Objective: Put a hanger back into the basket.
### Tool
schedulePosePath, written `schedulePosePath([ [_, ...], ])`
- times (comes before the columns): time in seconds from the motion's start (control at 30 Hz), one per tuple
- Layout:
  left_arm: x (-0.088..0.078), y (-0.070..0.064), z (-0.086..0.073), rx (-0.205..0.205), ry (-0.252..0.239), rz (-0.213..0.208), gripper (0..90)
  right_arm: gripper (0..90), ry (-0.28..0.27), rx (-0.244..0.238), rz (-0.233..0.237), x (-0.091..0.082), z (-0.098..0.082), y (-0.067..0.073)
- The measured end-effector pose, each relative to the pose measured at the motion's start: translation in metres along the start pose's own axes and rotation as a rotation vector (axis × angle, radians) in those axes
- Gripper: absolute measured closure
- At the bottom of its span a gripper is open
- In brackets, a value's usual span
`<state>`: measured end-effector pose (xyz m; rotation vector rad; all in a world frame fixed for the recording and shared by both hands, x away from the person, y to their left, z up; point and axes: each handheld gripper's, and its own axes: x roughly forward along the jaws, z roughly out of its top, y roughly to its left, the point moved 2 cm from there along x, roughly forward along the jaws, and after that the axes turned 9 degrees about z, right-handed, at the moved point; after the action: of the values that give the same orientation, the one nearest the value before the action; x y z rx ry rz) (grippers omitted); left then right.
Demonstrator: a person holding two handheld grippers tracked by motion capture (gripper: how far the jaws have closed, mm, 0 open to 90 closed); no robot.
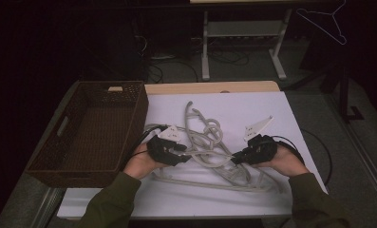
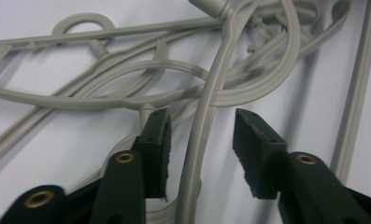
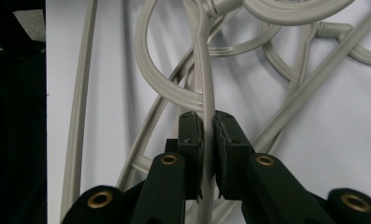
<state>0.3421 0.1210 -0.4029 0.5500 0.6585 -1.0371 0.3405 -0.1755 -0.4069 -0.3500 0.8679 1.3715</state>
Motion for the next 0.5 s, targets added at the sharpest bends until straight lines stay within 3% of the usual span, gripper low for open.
schedulePosePath([
  [0.33,0.0046,-0.0032,-0.0011,0.024,0.024,0.008,75.6,81.2,0.000,-0.003,0.016,0.0016,0.0013,0.0005],
  [0.5,0.0042,-0.0037,-0.0019,0.026,0.032,-0.009,77.2,81.2,0.002,-0.009,0.020,0.0025,0.0013,0.0004],
])
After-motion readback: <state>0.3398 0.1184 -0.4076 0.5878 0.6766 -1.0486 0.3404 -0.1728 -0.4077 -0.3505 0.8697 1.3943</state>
